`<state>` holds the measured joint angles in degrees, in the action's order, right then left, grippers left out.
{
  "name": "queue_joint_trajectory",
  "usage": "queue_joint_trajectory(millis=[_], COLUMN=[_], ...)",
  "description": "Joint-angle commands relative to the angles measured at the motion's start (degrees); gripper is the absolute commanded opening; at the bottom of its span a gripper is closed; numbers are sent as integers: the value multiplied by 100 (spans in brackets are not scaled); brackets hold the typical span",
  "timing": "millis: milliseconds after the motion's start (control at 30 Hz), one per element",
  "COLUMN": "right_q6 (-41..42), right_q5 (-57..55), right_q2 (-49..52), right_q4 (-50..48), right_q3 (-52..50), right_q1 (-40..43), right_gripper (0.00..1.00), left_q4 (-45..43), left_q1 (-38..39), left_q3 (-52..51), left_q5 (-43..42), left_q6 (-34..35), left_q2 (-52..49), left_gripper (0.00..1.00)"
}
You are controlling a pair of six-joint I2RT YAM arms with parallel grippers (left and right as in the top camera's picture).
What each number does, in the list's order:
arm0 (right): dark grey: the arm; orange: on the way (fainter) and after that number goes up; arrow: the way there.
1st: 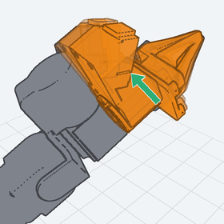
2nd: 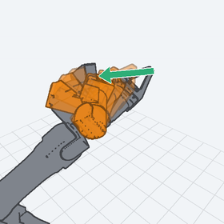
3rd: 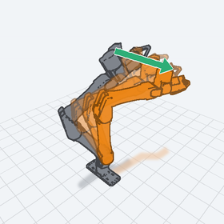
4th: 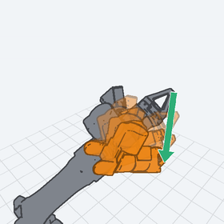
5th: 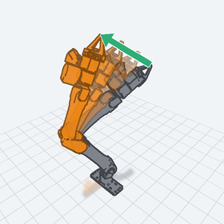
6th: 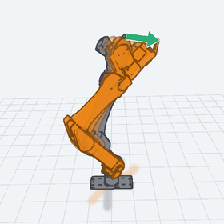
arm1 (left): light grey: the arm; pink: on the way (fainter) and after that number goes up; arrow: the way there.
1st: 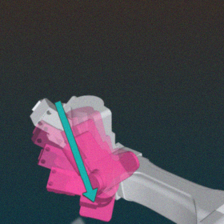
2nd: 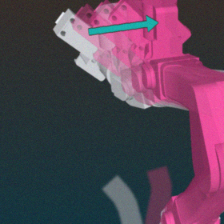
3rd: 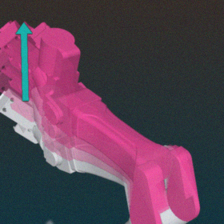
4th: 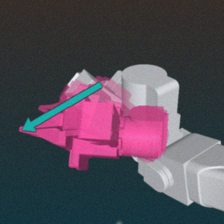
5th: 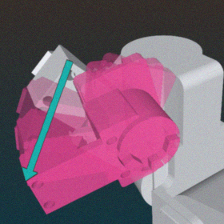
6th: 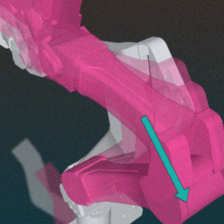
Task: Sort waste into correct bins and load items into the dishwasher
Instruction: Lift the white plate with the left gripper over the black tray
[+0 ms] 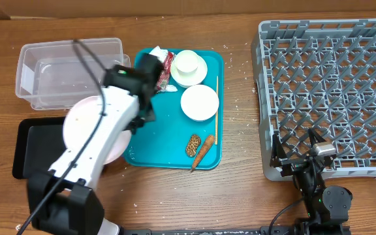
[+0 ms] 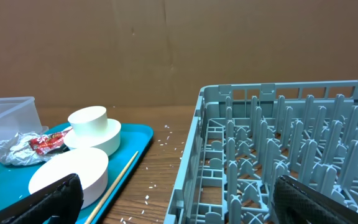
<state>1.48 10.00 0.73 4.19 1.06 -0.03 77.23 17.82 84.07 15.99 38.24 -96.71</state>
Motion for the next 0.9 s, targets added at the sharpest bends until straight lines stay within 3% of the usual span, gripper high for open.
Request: queue_joint_trajectory(millis=[0,467,867], right_q6=[20,20,17], right_q5=[-52,-52,-52], right_q2=[-55,-55,-55], right_q4=[-22,-22,-22], right_q3=[-59,-59,-59], right_q1=[15,15,15], right_gripper=[100,100,100], left_q4=[-70,-719,-702], left_q1=[-503,-2544,-3521], left_q3=[116,114,116], left_q5=[-330,-2625,-3777], left_q6=[-494,-1622,-2267], left_q2=[96,96,487], left_gripper=[4,4,4])
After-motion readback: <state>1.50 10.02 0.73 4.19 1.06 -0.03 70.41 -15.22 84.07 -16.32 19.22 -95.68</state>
